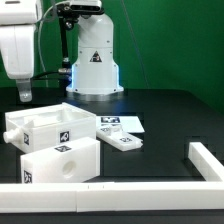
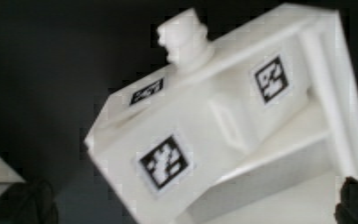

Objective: Assemble cabinet

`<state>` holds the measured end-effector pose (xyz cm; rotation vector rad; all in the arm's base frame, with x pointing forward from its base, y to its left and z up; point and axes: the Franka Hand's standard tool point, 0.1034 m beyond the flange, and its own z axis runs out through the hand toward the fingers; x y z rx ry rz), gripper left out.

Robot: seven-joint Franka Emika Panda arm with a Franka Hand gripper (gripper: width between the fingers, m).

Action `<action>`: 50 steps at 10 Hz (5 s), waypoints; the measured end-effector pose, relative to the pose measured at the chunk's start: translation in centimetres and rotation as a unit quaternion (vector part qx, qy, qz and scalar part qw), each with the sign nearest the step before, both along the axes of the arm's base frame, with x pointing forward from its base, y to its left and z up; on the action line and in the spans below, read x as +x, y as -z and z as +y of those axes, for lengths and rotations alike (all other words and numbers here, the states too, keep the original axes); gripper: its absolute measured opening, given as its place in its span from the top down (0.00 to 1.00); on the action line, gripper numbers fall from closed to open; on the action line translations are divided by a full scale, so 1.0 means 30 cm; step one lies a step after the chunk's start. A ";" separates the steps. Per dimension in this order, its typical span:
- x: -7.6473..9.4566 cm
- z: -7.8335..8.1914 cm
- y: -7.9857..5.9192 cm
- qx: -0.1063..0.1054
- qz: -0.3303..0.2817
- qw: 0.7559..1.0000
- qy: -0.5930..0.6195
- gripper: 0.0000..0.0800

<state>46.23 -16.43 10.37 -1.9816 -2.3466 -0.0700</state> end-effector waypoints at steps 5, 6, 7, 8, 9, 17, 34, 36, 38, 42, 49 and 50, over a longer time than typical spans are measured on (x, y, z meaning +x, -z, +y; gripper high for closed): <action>0.007 -0.010 0.011 0.012 -0.020 1.000 -0.013 0.00; 0.003 -0.015 0.016 0.009 -0.021 1.000 -0.010 0.00; 0.000 -0.015 0.019 0.009 -0.019 1.000 -0.003 0.00; -0.001 -0.016 0.019 0.009 -0.019 1.000 -0.002 0.00; -0.001 -0.017 0.019 0.009 -0.019 1.000 -0.002 0.00; 0.041 0.065 0.046 0.071 0.005 0.994 -0.079 0.00; 0.015 0.108 0.036 0.010 0.001 0.998 -0.056 0.00; -0.016 0.053 0.057 0.038 -0.005 0.989 -0.140 0.00; -0.013 -0.003 0.064 0.074 -0.013 0.980 -0.186 0.00; 0.000 0.054 0.065 0.077 -0.002 0.988 -0.134 0.00; 0.032 0.005 0.102 0.087 -0.002 0.986 -0.142 0.00; 0.040 0.007 0.094 0.086 -0.004 0.987 -0.139 0.00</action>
Offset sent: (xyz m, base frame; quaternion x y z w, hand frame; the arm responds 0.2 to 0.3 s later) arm 0.0163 0.0243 0.0078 -0.0661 0.0212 0.0153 0.9975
